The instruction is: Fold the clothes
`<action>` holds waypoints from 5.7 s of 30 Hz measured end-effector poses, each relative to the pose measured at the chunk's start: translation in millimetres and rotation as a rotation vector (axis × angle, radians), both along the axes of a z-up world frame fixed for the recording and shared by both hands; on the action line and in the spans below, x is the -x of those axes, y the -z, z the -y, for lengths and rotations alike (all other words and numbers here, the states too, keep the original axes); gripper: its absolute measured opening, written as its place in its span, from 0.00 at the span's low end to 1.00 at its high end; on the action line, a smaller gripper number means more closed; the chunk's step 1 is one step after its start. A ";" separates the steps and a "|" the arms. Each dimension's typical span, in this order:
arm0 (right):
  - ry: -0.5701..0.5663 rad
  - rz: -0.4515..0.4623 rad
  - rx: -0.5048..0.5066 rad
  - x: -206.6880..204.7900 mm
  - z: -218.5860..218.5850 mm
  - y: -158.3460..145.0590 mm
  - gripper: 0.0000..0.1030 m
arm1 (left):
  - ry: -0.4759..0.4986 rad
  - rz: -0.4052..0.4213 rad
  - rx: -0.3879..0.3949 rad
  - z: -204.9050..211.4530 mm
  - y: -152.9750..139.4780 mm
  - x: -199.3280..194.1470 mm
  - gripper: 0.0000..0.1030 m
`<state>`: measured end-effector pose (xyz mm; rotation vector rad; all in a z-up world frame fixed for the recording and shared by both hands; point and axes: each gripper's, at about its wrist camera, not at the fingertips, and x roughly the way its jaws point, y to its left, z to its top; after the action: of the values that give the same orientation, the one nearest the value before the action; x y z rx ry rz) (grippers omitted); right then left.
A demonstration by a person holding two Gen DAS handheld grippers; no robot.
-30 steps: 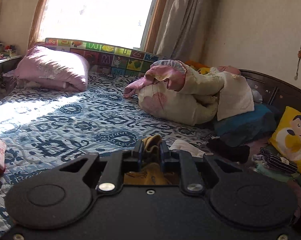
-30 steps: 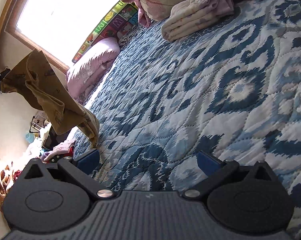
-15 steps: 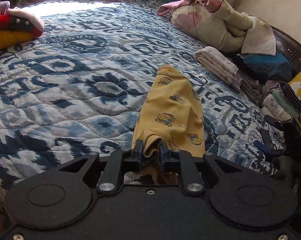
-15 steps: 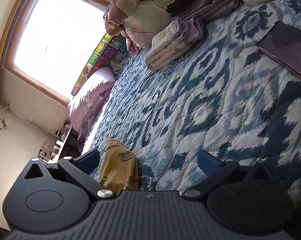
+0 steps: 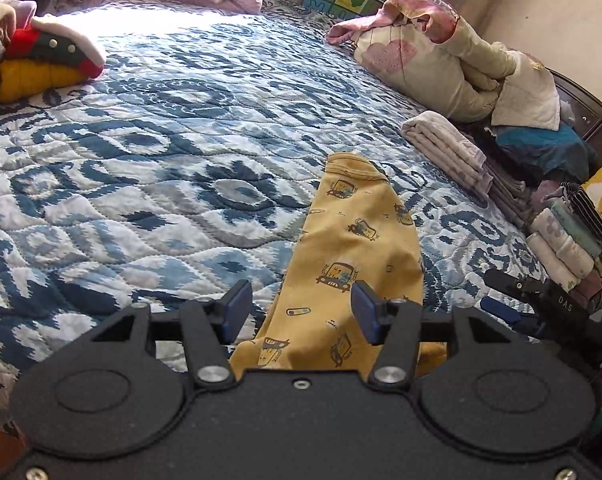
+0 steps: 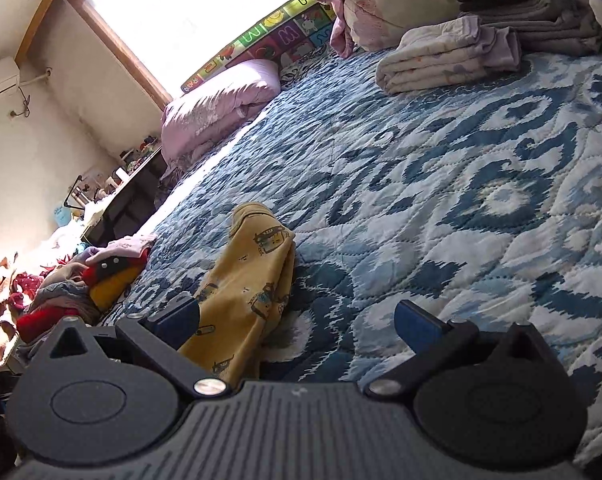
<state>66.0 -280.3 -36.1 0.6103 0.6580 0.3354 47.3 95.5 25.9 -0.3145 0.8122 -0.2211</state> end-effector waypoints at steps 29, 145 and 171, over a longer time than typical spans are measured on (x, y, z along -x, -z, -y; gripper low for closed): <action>-0.185 0.000 -0.123 -146.7 -36.4 42.0 0.77 | 0.324 -0.084 0.144 42.9 80.9 -235.9 0.24; -0.106 -0.075 -0.137 -193.9 2.0 56.0 0.55 | 0.087 -0.068 0.457 20.0 117.3 -226.1 0.19; 0.049 -0.038 -0.073 -198.2 12.7 42.0 0.65 | -0.139 0.060 0.287 -18.3 98.3 -221.9 0.32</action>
<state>264.2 -293.0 -78.1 0.7023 0.6687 0.3039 269.2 113.8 -72.3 -0.6292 0.6958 -0.2161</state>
